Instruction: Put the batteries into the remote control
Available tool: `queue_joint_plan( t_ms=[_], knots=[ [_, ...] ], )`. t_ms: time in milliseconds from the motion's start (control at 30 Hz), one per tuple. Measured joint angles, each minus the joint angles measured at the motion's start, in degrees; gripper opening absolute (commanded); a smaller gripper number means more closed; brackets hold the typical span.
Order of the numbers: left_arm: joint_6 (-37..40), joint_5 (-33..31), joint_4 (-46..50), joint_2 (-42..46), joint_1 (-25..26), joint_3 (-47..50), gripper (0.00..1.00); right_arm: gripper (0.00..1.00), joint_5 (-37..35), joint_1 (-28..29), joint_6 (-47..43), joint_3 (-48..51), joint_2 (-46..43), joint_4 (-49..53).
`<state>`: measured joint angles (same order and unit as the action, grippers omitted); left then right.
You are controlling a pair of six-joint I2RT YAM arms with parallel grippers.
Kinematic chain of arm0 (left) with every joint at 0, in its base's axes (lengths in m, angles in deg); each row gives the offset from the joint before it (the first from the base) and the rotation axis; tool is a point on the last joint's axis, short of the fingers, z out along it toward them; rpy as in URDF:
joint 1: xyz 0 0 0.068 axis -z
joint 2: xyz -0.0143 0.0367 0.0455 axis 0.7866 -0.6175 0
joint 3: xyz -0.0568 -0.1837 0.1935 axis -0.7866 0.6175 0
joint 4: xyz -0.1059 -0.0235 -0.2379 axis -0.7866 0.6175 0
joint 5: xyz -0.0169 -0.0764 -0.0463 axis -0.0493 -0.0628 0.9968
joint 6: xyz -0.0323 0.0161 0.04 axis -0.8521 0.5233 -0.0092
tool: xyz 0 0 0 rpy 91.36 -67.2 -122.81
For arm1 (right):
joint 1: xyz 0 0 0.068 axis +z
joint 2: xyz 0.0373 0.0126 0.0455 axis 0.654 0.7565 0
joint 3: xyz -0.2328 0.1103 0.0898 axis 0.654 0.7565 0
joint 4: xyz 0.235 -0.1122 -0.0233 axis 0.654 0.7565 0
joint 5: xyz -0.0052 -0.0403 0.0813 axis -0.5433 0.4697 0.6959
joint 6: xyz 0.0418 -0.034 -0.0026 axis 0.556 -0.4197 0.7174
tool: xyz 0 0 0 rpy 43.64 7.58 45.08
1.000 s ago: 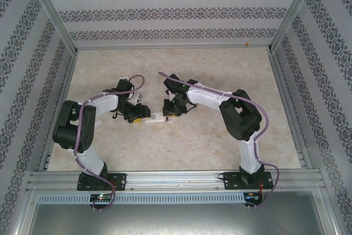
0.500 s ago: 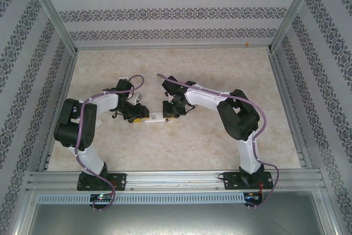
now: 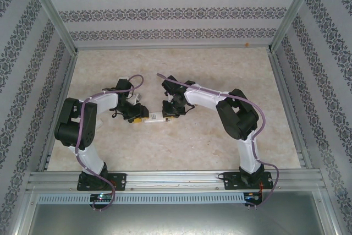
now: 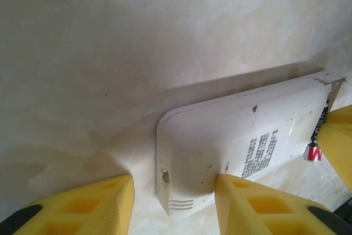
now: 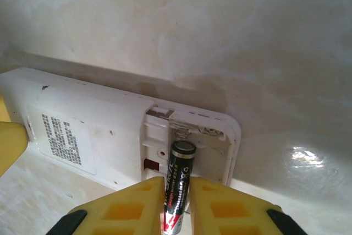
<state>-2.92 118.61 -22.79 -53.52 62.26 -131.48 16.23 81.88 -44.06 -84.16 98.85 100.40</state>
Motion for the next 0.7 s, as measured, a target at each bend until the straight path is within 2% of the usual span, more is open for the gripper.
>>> queue_joint_plan(
  t_ms=[133, 333, 700],
  knots=[
    [-0.02, -0.02, 0.02, 0.00, 0.00, 0.00, 0.44, 0.31, 0.09, -0.02, -0.07, -1.40, 0.04, 0.26],
    [0.00, 0.00, 0.02, -0.02, 0.00, 0.00, 0.44, 0.31, 0.24, 0.02, 0.76, -1.29, -0.68, 0.42],
    [-0.02, 0.00, 0.00, -0.02, 0.00, 0.00, 0.44, 0.18, 0.00, 1.11, 2.45, 2.01, -2.38, 0.92]
  ],
)
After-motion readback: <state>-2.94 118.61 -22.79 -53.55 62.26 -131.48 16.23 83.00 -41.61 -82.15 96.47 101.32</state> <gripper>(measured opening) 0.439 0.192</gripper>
